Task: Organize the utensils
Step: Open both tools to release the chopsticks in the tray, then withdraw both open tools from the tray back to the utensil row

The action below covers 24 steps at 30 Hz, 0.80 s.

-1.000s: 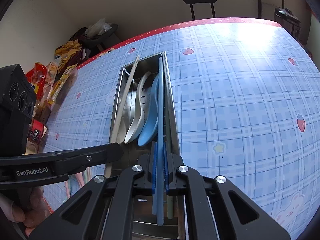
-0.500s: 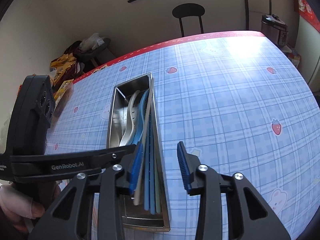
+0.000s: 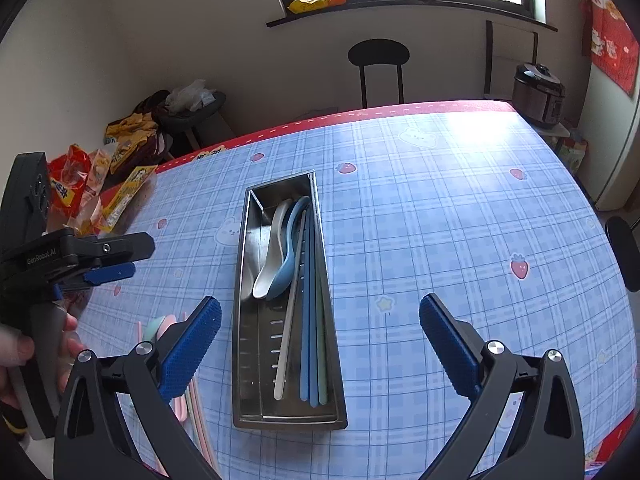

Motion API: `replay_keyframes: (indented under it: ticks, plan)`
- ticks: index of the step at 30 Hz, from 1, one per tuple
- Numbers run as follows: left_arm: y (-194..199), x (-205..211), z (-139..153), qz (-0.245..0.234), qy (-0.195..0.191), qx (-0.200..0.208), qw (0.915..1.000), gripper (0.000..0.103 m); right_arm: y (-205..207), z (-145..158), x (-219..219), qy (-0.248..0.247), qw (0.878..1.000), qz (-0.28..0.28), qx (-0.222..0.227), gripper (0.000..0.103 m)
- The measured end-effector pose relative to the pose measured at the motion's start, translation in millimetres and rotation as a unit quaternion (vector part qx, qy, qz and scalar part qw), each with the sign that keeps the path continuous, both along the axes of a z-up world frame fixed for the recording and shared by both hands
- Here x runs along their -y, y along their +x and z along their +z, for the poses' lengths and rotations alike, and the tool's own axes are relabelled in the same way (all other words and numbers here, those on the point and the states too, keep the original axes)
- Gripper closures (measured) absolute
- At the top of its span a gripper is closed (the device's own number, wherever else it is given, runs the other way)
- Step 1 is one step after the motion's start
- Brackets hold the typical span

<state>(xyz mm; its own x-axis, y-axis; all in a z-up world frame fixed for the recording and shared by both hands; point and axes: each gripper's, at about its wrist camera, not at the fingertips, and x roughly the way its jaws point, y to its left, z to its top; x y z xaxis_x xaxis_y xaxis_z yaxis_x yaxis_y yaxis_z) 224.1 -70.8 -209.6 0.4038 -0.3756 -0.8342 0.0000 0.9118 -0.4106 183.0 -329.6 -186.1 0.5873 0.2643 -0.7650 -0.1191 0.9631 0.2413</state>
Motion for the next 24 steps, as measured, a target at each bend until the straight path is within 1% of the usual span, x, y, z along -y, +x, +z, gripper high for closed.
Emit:
replay_keyframes:
  ticks: [4,7,14,16,19,21,24]
  plan:
    - [-27.5,-29.5,8.7,0.011,0.034,0.018,0.9992,0.006,-12.5,-0.2,-9.0,-0.014,1.0,0.004,-0.006,0.006]
    - [-51.7,-48.1,7.0,0.013,0.06,0.02,0.9979,0.006,-22.8,-3.6,-16.2,-0.022,1.0,0.008,-0.012,0.006]
    - [-106.3,-73.6,-13.2,0.019,0.114,0.014,0.9932,0.006,-47.7,-16.8,-37.1,-0.041,0.998,0.032,-0.029,0.006]
    - [-118.8,-75.9,-19.6,0.018,0.13,0.01,0.9913,0.006,-53.7,-21.2,-43.6,-0.044,0.998,0.04,-0.036,0.006]
    - [-138.5,-75.6,-27.5,0.017,0.151,0.017,0.9883,0.006,-63.7,-27.3,-54.6,-0.052,0.996,0.053,-0.042,0.006]
    - [-151.1,-73.9,-32.5,0.018,0.157,0.019,0.9873,0.006,-70.5,-31.1,-61.7,-0.053,0.996,0.063,-0.046,0.006]
    - [-167.8,-69.8,-46.0,0.012,0.141,0.004,0.9899,0.006,-77.7,-37.3,-70.9,-0.055,0.994,0.078,-0.054,0.006]
